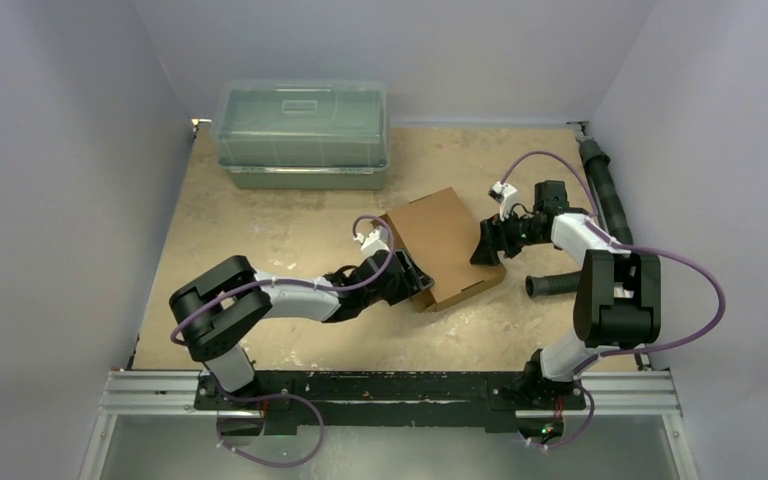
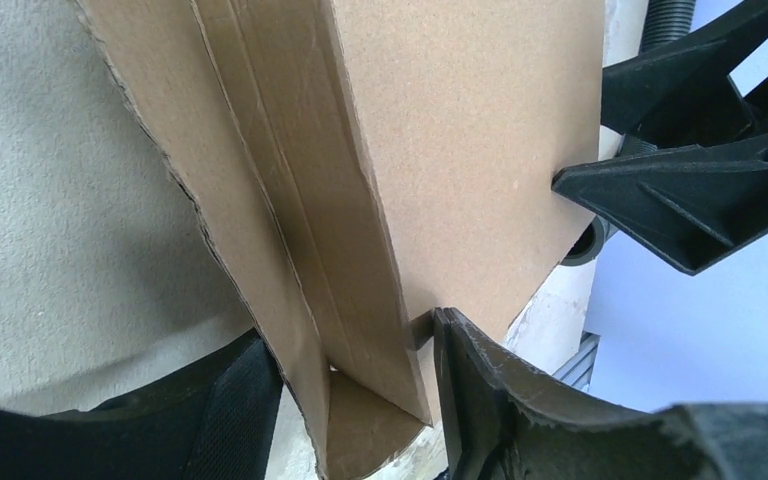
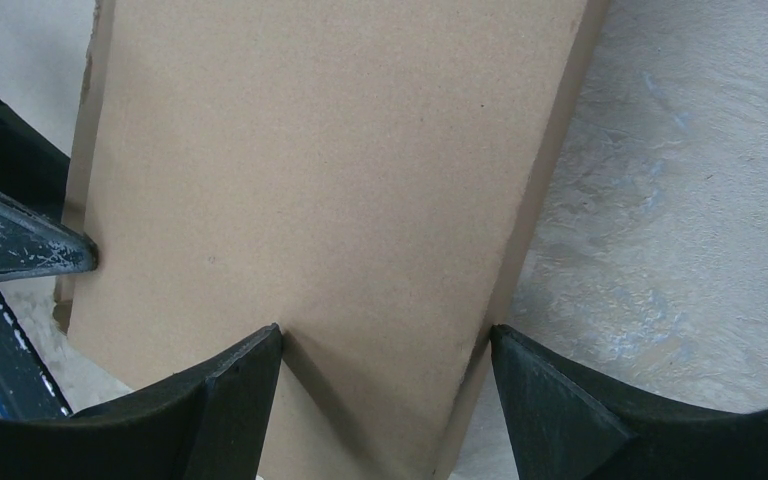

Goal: Fold the paper box

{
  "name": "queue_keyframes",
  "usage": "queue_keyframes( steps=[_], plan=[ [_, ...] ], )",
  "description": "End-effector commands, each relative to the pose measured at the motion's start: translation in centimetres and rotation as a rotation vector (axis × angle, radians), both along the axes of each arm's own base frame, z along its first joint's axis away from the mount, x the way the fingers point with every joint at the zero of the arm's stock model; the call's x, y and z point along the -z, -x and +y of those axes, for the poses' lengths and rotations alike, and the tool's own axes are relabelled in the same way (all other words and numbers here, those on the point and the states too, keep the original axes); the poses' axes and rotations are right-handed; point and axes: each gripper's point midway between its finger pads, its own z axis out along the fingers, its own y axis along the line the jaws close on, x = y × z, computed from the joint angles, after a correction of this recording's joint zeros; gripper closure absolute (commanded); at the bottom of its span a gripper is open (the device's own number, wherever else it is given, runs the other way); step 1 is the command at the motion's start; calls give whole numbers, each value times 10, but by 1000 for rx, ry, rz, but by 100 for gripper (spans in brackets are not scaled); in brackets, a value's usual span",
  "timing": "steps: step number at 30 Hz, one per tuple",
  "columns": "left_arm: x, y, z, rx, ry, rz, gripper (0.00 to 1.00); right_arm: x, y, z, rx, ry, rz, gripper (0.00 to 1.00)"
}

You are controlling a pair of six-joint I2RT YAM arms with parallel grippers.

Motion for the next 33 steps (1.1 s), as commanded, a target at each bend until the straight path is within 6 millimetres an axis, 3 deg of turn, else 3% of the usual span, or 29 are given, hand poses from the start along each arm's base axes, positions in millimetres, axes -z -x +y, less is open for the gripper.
queue_keyframes(
  steps=[1, 12, 20, 33],
  plan=[
    [-37, -10, -20, 24, 45, -60, 46, 2, 4, 3, -28, 1, 15, 21],
    [-56, -2, -38, 238, -27, -189, 39, 2, 5, 5, -34, 1, 17, 22],
    [-69, 8, -24, 317, -68, -281, 28, 3, 5, 5, -36, 4, 18, 22],
    [-49, 41, 18, 370, -120, -248, 22, 4, 5, 4, -31, 9, 22, 22]
  ],
)
